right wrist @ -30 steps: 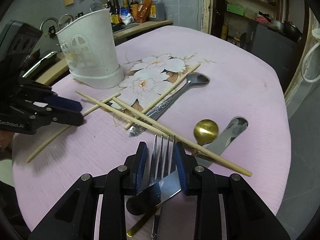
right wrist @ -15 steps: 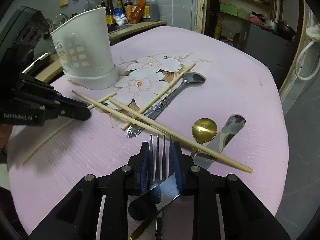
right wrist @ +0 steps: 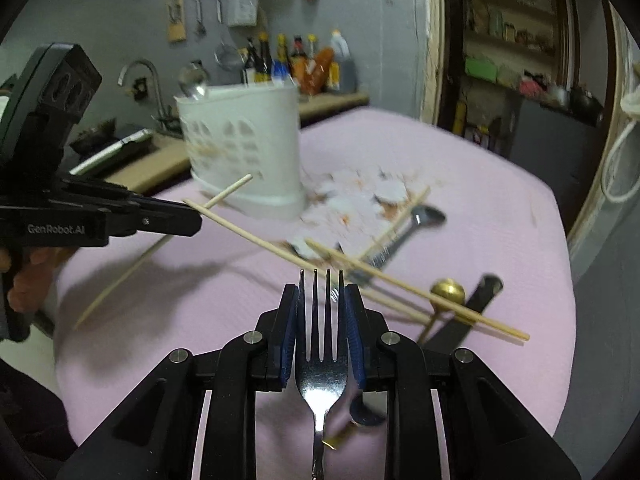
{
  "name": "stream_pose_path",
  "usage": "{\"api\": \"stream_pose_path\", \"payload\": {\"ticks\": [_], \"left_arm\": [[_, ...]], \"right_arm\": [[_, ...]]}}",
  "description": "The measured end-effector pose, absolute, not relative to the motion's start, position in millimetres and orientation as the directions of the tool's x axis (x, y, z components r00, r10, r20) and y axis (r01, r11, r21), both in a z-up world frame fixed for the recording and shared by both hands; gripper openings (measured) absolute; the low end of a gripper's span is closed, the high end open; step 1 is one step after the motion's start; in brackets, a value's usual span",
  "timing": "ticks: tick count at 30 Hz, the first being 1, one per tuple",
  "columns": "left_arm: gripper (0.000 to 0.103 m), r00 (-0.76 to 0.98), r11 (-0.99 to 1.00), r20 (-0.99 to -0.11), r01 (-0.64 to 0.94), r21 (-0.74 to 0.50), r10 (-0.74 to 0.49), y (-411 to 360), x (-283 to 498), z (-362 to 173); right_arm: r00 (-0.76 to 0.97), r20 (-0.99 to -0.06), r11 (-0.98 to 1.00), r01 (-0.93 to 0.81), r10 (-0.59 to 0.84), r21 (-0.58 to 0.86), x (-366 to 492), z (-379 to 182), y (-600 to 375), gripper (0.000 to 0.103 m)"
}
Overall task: Organize utensils
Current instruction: 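Lift the held chopstick and fork up off the table with both tools, then carry the chopstick and fork over the white basket with both tools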
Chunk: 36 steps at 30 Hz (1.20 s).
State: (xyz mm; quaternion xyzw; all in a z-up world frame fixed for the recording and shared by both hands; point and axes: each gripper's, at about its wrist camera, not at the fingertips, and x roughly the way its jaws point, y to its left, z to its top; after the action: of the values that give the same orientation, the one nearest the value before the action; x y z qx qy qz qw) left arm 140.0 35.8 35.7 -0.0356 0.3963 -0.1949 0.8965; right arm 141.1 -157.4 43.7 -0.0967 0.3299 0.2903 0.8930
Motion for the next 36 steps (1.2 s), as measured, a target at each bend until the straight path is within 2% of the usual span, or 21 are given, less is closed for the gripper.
{"api": "stream_pose_path", "payload": {"ticks": [10, 19, 26, 36], "left_arm": [[0.002, 0.827, 0.947, -0.469, 0.229, -0.226, -0.312, 72.6, 106.3, 78.6], [0.002, 0.933, 0.948, -0.266, 0.169, -0.27, -0.242, 102.1, 100.1, 107.6], [0.002, 0.957, 0.952, -0.214, 0.131, -0.277, -0.194, 120.1, 112.6, 123.7], [0.002, 0.968, 0.948, -0.176, 0.122, -0.294, -0.179, 145.7, 142.3, 145.5]], "right_arm": [[0.679, -0.479, 0.787, -0.615, 0.556, 0.043, 126.9, 78.9, -136.8, 0.02], [0.73, -0.296, 0.776, -0.626, 0.616, 0.072, 128.5, 110.0, -120.5, 0.02], [0.785, -0.203, 0.805, -0.593, 0.585, 0.024, 133.3, 133.4, -109.3, 0.02], [0.791, -0.166, 0.803, -0.595, 0.589, 0.014, 155.4, 162.0, -101.4, 0.02]]}}
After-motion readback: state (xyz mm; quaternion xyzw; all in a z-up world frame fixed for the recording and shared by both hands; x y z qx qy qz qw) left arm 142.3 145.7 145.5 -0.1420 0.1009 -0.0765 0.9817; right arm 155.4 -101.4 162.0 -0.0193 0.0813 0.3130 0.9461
